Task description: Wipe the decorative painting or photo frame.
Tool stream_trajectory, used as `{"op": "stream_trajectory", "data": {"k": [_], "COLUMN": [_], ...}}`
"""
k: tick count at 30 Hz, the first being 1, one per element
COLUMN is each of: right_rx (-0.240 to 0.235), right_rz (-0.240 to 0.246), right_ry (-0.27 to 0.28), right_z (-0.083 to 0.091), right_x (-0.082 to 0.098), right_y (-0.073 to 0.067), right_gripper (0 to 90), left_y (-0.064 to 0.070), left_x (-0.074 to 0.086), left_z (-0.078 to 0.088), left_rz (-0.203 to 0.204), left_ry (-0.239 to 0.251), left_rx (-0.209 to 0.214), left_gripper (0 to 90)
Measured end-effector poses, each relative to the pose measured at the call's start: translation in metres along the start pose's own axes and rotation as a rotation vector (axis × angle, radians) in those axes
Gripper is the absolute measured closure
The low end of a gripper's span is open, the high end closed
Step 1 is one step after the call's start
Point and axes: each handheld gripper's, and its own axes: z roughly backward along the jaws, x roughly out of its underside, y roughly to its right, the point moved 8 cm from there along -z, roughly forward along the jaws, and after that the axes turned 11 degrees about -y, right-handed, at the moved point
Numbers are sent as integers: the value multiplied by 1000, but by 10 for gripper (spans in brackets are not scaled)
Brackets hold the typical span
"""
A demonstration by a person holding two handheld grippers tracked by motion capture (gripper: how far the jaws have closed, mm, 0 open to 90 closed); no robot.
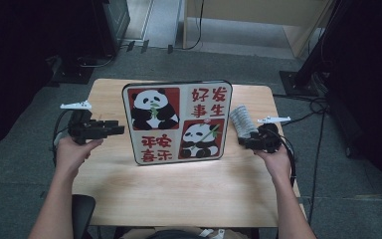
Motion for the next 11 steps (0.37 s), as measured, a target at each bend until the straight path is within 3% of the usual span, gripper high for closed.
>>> {"op": "stream_trajectory", "data": {"k": [7, 11], "right_rx": [0, -5], "right_rz": [-10, -14], "right_ry": [-5, 0], "right_z": [0, 1], "right_x": [1, 0], "right_y": [3, 5], "right_gripper": [346, 346], "left_y": [-16, -18], "left_x": [7, 8], "left_z": [-3, -5], "left_rz": [45, 44], "left_ry": [-28, -37], "left_rx": [-38, -46], "left_gripper": [404, 396]}}
